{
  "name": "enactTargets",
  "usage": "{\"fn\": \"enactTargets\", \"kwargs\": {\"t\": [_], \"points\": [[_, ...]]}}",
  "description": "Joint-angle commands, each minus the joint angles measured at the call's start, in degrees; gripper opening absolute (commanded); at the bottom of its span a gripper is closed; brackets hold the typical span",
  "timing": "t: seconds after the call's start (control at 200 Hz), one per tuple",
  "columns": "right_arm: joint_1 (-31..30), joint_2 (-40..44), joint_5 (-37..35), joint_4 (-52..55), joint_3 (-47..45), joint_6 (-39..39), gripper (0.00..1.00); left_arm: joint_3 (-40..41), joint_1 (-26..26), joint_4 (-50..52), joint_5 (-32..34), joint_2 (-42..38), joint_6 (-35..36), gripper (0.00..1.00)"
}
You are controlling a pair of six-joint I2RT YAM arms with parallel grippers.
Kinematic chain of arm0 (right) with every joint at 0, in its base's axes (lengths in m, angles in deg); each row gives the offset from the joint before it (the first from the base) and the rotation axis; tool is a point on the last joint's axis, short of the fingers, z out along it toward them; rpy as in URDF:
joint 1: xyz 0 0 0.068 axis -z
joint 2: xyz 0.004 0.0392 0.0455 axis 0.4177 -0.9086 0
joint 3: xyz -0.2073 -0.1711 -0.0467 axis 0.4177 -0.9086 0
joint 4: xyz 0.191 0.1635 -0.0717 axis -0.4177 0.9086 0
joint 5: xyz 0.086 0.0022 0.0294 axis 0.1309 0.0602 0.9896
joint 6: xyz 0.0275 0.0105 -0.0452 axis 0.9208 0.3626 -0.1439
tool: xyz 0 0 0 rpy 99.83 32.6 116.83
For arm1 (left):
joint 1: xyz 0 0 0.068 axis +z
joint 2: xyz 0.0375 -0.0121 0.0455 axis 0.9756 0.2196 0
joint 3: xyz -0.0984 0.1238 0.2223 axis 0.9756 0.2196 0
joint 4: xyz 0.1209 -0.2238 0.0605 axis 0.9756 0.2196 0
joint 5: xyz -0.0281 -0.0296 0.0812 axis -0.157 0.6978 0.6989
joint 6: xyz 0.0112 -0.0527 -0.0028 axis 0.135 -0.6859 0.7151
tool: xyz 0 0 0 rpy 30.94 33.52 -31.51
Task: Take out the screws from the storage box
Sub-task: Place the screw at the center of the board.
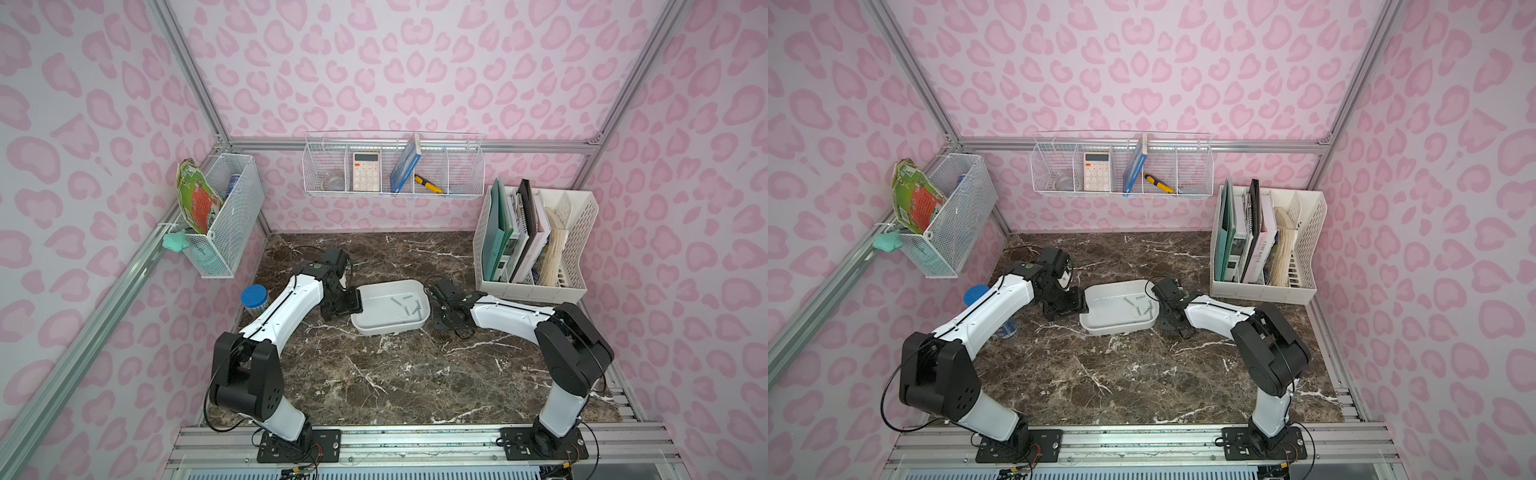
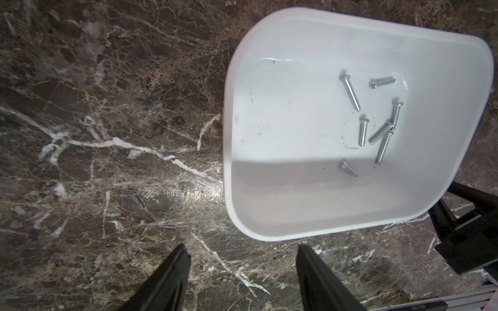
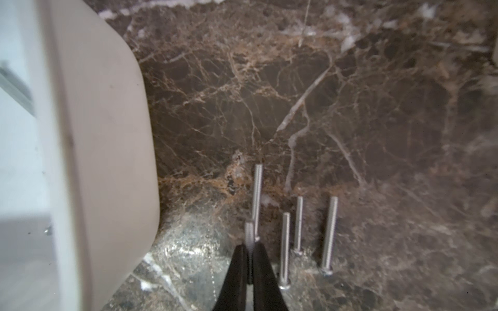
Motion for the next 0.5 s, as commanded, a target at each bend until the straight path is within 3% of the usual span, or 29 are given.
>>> {"fn": "enactTargets", "kwargs": {"t": [0.0, 0.295, 0.495], "points": [[0.0, -0.12, -1.39, 1.12, -0.23, 1.25, 0.11, -0.31, -0.04, 0.64, 0.21, -0.16, -0.06, 0.68], [-0.02, -0.06, -1.93, 1.54, -0.44, 1.62, 0.12, -0.29, -0.01, 0.71, 0.3, -0.14, -0.01, 0.68], [-0.09, 0.26, -2.61, 2.15, 0.02, 1.89, 0.2, -0.3, -0.01, 0.74, 0.29, -0.25, -0.06, 0.68]]}}
